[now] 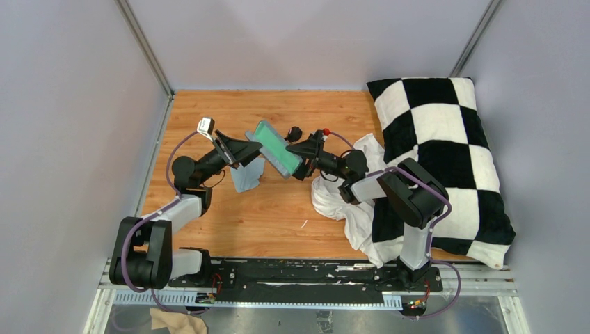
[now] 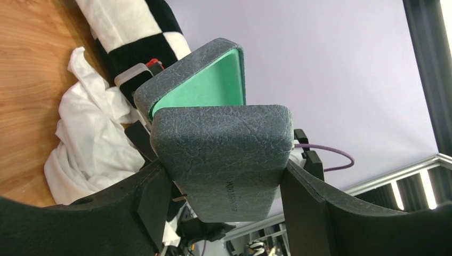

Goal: Organize the sunglasses
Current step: Open the sunglasses case.

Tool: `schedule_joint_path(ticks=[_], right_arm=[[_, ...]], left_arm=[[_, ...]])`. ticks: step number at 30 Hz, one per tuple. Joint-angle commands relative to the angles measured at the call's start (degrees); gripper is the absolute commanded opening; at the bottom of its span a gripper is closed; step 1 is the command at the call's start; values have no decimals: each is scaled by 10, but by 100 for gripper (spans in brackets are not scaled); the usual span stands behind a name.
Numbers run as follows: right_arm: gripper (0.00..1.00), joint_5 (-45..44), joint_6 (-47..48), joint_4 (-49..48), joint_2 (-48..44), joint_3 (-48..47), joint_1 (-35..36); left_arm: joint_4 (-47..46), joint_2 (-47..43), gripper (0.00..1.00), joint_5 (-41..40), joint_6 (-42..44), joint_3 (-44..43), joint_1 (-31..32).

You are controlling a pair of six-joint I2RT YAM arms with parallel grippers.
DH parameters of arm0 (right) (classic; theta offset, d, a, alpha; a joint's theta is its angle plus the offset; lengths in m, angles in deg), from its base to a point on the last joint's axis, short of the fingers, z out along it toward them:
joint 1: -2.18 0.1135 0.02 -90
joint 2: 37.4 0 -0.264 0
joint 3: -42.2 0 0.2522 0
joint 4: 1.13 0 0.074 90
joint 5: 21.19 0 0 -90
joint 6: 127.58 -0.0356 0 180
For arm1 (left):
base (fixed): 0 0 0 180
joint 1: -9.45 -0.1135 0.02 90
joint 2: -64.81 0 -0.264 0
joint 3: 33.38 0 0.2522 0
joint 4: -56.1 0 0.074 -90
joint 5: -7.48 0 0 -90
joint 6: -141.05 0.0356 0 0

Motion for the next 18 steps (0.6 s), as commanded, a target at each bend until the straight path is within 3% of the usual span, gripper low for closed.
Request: schedule_joint_path(ticks=[1,18], right_arm=[[62,-11,-15,16,53,21,1],[75,-6,-7,16,46,20,-2]], left_arm=[[-180,-48,0,125,-35,-20,32],[-180,-52,0,128,-28,-13,32]])
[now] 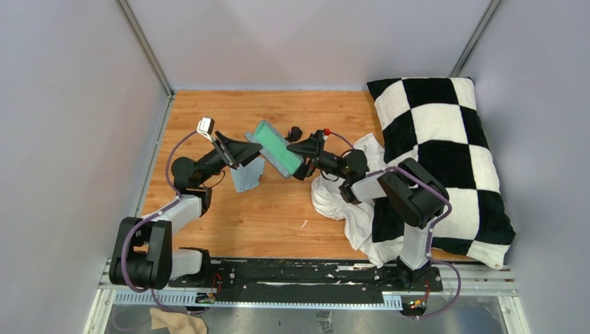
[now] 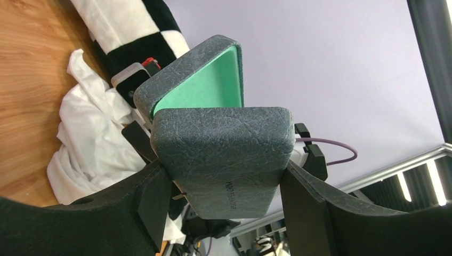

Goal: Organize the sunglasses
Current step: Open the sunglasses case.

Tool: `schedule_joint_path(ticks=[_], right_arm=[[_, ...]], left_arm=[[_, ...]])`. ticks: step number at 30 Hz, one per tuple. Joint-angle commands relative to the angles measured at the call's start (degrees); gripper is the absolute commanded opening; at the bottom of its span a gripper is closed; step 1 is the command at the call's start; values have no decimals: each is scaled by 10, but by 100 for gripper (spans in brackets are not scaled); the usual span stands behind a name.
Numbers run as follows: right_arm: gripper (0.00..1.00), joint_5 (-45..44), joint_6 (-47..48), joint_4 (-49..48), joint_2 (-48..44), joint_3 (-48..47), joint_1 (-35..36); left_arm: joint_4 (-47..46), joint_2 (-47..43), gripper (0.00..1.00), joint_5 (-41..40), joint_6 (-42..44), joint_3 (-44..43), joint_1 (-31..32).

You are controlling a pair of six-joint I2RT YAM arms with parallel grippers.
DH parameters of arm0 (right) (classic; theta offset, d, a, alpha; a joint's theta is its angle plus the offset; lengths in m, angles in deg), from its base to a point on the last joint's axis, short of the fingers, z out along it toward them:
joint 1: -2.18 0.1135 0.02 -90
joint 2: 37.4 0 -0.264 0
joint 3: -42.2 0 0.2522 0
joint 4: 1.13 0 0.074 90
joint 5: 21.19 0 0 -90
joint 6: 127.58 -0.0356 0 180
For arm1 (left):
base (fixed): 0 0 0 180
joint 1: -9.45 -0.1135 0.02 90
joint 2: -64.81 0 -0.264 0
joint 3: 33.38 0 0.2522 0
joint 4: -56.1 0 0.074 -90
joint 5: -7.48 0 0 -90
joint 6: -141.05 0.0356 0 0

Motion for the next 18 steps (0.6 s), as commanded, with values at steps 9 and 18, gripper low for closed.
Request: schedule_joint_path(ticks=[9,18], right_arm=[[76,-2,-1,16,46,18,0],[76,0,10,16,36,15,0]], left_arm=[[-167,-65,0,126,-29,-14,32],[-167,-62,0,127,-31,-11,32]])
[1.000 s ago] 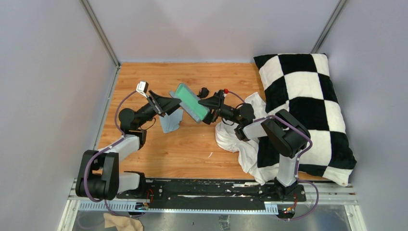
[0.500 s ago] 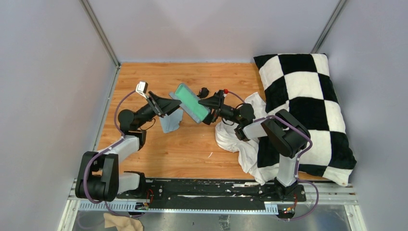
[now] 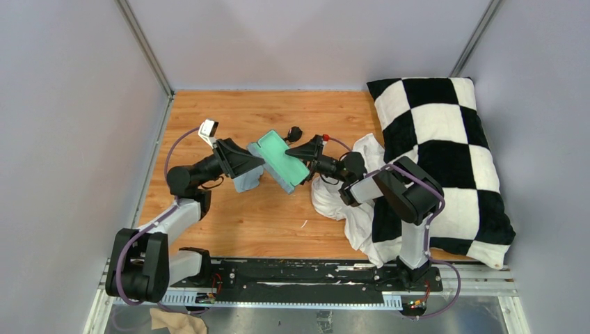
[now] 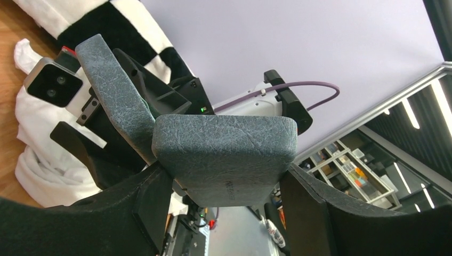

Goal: Organize the sunglasses
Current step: Open the sunglasses case.

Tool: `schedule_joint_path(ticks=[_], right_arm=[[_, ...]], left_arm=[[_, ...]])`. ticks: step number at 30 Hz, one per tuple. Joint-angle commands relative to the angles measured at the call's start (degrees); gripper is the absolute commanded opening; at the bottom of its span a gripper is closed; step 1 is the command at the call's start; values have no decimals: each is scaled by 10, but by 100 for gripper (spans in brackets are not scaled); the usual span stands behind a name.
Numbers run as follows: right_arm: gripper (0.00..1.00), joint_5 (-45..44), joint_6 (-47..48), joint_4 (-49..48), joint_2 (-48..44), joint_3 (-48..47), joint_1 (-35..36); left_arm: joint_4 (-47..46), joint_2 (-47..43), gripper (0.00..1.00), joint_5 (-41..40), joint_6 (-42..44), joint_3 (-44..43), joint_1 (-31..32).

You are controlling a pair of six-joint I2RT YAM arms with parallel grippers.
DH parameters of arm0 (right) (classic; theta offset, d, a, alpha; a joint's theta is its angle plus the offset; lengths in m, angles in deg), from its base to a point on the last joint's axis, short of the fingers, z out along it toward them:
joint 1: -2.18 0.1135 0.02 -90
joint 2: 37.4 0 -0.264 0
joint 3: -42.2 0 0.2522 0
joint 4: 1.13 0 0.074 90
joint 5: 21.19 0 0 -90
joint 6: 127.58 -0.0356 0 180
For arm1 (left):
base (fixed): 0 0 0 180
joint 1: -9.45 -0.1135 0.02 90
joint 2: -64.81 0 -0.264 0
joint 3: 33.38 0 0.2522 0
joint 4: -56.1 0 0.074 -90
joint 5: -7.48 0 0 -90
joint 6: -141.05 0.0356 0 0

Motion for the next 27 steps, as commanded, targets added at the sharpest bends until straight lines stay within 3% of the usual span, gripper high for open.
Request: schedule_joint_path(ticks=[1,14,19,23,27], right_arm=[[76,-5,19,14,8,3,1],[77,53,141,21,-80,38,-32],[70,103,208,65,-104,63,-42],[64,133,288,143,-142,81,-50],[60,161,402,309,-203,67,-51]], left_arm=[[-103,-14,0,45,-34,-15,18],[-63,11,0,54,-17,-15,17],[-21,15,0,68,-1,-22,17],[-6,22,0,72,3,-17,17],[25,21,0,76,24,-6,17]])
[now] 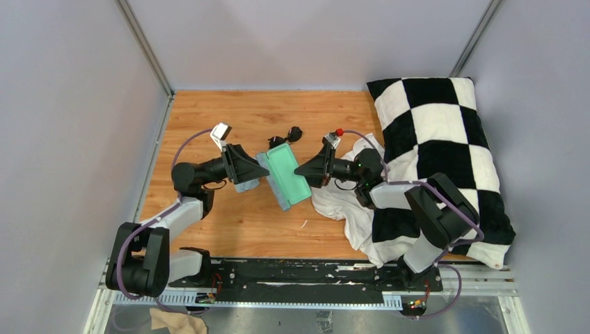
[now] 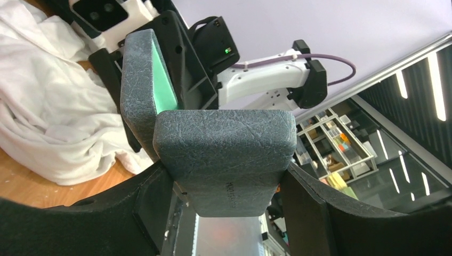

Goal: Organize the sunglasses
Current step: Open the sunglasses case.

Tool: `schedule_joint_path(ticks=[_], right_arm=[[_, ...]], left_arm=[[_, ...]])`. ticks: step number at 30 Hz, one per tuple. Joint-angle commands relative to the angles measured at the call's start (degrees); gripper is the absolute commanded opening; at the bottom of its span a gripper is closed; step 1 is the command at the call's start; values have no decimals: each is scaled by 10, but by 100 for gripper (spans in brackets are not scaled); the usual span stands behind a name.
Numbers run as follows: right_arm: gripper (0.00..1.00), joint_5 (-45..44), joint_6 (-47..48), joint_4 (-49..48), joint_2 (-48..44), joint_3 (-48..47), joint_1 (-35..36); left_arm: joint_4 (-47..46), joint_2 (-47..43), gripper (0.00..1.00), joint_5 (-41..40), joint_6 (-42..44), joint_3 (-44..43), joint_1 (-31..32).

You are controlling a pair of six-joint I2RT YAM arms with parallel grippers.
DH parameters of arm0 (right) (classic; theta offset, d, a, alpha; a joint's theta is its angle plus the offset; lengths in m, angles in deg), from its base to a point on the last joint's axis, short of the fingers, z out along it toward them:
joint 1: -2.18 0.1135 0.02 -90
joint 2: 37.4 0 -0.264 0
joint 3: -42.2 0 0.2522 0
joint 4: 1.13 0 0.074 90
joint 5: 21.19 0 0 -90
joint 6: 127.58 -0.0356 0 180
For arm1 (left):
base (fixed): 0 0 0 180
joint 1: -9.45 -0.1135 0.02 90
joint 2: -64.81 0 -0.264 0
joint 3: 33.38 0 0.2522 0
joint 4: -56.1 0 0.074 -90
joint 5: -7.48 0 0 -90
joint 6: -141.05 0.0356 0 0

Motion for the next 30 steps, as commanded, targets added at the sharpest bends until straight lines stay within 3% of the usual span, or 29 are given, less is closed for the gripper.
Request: schedule_joint_path(ticks=[1,5,8,14,17,24,26,27,30], right_arm=[[59,61,174,206,-68,-16,-7],[57,78,323,416,-124,-71,-7],[54,91,350,456,-136,-94,-8],[44,108,342,448,-128,-97,-20],[39,125,292,368,-115,-85,-20],[10,124,265,320,-106,-67,-20],[6,120,266,320,-109,-63,-20],[4,116,266,323,-110,-61,-20],[0,100,273,339,-114,-54,-20]], left_arm=[[10,-4,0,1,28,-1,3],[46,-16,0,2,51,1,4],[95,-26,0,3,82,-1,4],[197,-54,0,1,149,-6,10],[218,-59,0,1,162,-10,13],[219,-59,0,2,164,-11,14],[237,-58,0,2,174,-16,14],[249,-57,6,2,182,-20,14],[293,-59,41,-3,209,-29,14]])
